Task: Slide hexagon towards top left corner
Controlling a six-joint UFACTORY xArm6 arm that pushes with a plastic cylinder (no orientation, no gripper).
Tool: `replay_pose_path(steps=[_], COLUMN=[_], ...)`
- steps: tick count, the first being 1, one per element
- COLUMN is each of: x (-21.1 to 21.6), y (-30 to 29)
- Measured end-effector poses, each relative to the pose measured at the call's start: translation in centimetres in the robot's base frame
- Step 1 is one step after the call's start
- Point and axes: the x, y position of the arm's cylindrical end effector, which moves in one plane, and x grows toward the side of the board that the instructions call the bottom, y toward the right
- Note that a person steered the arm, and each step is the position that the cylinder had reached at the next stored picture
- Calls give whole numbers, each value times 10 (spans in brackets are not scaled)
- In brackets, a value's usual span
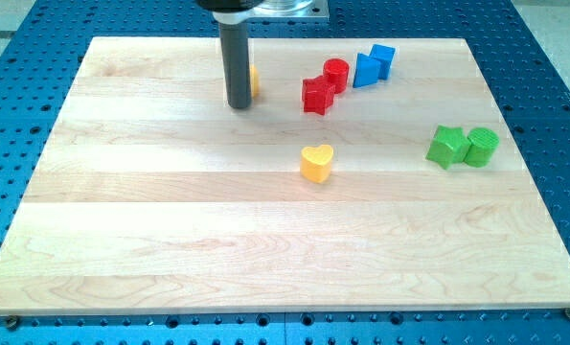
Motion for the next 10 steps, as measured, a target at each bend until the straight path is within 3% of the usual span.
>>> replay_pose_path(steps=[2, 3, 5, 7, 9, 10], x=[6, 26, -13, -28, -42, -59], y=[4, 36, 49, -32, 3, -41])
